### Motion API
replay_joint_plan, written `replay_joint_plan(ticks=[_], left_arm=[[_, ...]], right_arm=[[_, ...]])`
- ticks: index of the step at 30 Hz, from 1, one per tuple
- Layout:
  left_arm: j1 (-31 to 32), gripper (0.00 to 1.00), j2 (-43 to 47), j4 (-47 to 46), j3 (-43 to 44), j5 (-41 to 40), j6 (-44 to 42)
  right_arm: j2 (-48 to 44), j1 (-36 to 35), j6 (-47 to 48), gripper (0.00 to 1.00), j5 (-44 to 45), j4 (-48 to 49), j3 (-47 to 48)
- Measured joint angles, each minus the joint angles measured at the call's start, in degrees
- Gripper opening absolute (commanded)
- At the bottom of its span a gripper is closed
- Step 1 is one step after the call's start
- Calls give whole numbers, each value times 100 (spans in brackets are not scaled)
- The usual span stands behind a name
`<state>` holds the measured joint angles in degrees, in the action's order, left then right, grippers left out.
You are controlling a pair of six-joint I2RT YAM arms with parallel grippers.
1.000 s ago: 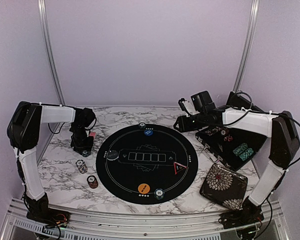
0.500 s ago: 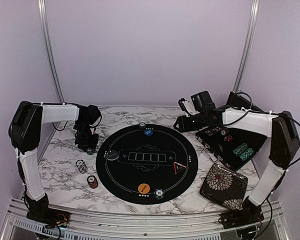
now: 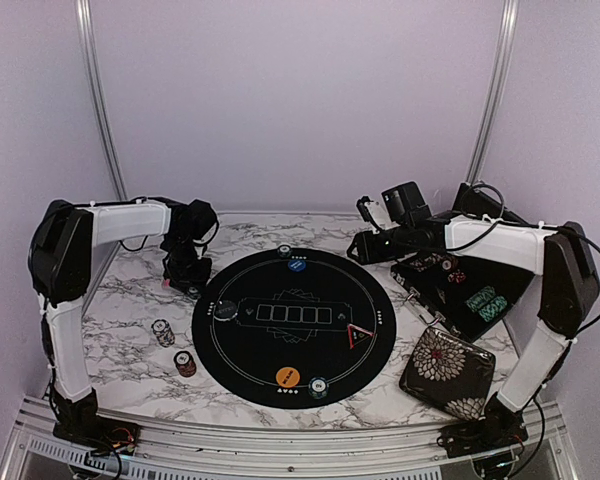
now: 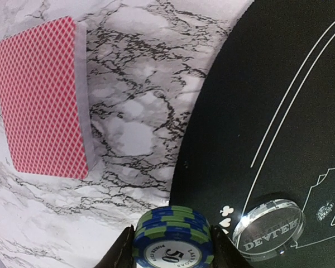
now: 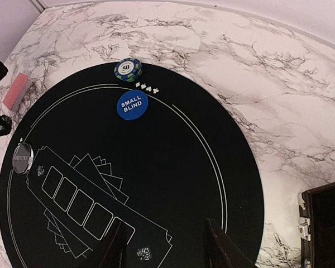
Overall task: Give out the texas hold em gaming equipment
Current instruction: Pick up the poker chip from the center of the board, then place the poker chips pile on the poker table mat.
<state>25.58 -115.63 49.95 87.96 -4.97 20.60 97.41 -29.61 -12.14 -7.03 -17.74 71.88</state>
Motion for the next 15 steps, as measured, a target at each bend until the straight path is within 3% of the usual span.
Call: replay_joint_plan(ticks=[15], left_arm=[[138,39,-752,125,706,48,0]], right_arm=[[0,0,2,44,-22,2,0]])
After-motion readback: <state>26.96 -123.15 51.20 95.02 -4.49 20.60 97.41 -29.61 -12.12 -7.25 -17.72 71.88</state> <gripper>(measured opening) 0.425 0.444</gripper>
